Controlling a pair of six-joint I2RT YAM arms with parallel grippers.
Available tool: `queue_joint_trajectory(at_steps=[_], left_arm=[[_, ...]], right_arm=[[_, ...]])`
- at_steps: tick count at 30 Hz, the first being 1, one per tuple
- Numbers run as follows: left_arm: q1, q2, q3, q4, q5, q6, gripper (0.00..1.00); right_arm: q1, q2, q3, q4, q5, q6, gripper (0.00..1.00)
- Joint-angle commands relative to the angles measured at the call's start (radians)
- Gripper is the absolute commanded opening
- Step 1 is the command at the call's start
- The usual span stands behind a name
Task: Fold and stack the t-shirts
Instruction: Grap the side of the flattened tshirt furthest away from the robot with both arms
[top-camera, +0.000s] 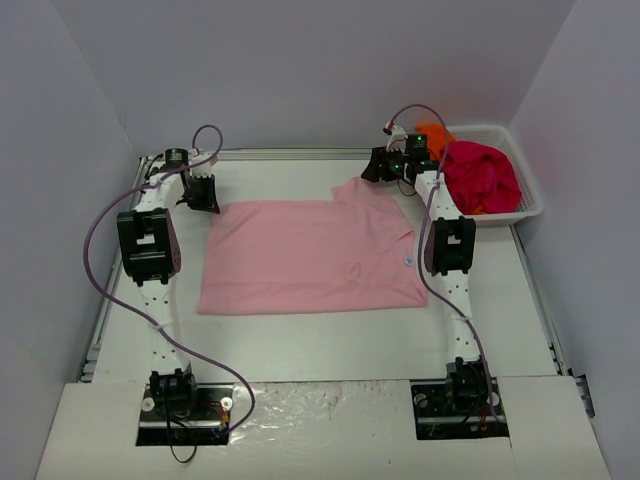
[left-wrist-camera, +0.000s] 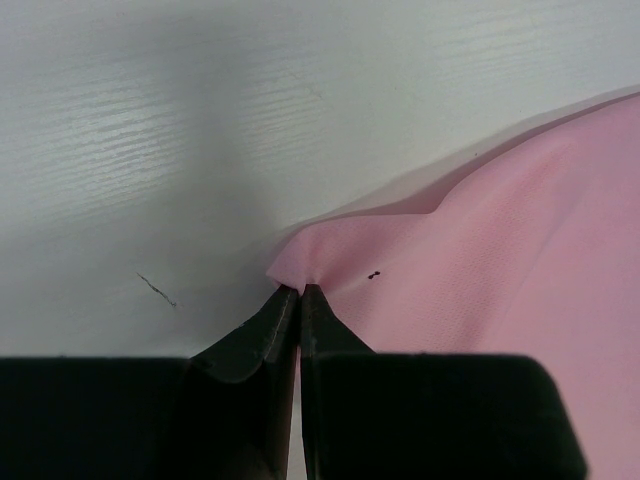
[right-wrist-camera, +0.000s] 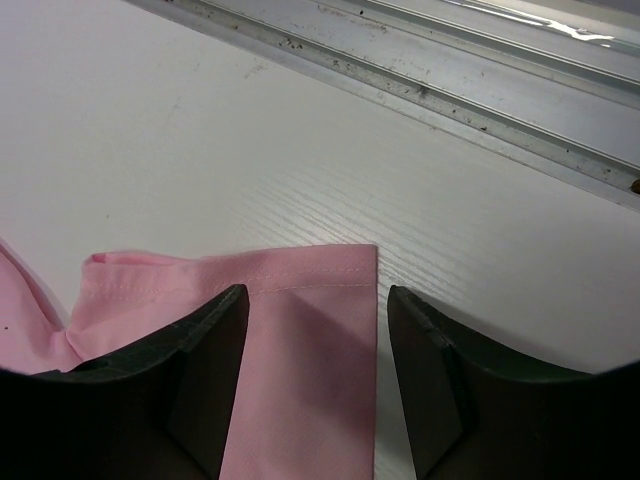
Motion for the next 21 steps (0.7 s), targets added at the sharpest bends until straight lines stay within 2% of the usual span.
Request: queue_joint_trajectory(at_steps=[1, 12, 15, 16, 21], left_arm=[[-0.008, -0.029, 0.046, -0.021, -0.015, 0.021, 0.02], [-0.006, -0.013, 0.063, -0.031, -0.009, 0.021, 0.02], [-0.006, -0.013, 0.061, -0.032, -0.007, 0.022, 0.02], [-0.006, -0.013, 0.061, -0.032, -0.007, 0.022, 0.02], [-0.006, -0.011, 0.058, -0.029, -0.002, 0.018, 0.02]], right_arm=[[0.005, 0.008, 0.022, -0.034, -0.039, 0.013, 0.54], [0.014, 0.018, 0.007, -0.034, -0.074, 0.070, 0.52], [0.013, 0.021, 0.011, -0.035, -0.068, 0.074, 0.42], [0.014, 0.023, 0.011, -0.035, -0.063, 0.078, 0.34], [0.013, 0.028, 0.021, -0.035, -0.037, 0.087, 0.24]])
